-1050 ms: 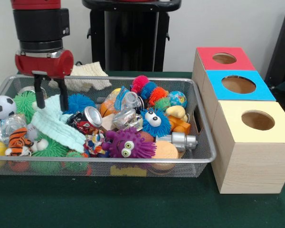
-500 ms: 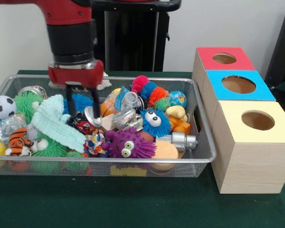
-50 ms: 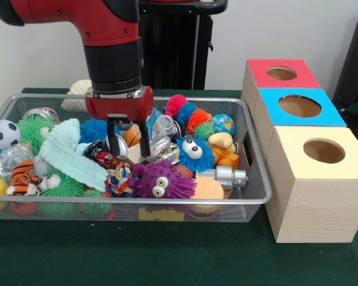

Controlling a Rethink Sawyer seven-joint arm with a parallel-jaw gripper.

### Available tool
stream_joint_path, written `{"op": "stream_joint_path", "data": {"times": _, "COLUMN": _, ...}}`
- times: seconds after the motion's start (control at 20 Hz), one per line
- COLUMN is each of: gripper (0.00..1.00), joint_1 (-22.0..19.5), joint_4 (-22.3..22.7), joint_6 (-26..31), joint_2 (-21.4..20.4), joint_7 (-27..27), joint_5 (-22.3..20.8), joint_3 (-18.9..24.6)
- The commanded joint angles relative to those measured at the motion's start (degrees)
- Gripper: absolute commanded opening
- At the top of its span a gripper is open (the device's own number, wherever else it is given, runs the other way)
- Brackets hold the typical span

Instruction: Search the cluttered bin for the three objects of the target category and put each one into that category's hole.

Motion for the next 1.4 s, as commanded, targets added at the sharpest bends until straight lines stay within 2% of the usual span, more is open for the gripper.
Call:
{"op": "stream_joint_path", "data": {"times": 0.05, "gripper": 1.00, "joint_1": -1.5, "joint_4": -3.5, "joint_6": -3.0, "joint_2": 3.7, "joint_7": 2.9, "joint_5": 1.0, "joint_3": -2.2}}
{"op": "stream_joint_path", "data": {"times": 0.25, "gripper": 1.00, "joint_1": -2.9, "joint_4": -4.1, "joint_6": -2.3, "joint_2": 4.2, "joint_7": 0.6, "joint_5": 0.8, "joint_3": -1.1}}
{"op": "stream_joint_path", "data": {"times": 0.55, "gripper": 1.00, "joint_1": -2.7, "joint_4": -5.3, "joint_6": -3.3, "joint_2": 5.5, "joint_7": 0.5, "joint_5": -0.2, "joint_3": -1.1}}
{"op": "stream_joint_path", "data": {"times": 0.85, "gripper": 1.00, "joint_1": -1.0, "joint_4": -5.9, "joint_6": -4.5, "joint_2": 5.6, "joint_7": 2.0, "joint_5": -1.0, "joint_3": -2.5}}
{"op": "stream_joint_path", "data": {"times": 1.15, "gripper": 1.00, "joint_1": 3.2, "joint_4": -6.4, "joint_6": -6.5, "joint_2": 5.2, "joint_7": 5.8, "joint_5": -0.9, "joint_3": -6.2}}
{"op": "stream_joint_path", "data": {"times": 1.4, "gripper": 1.00, "joint_1": 3.5, "joint_4": -6.8, "joint_6": -7.4, "joint_2": 6.0, "joint_7": 4.4, "joint_5": -0.3, "joint_3": -6.7}}
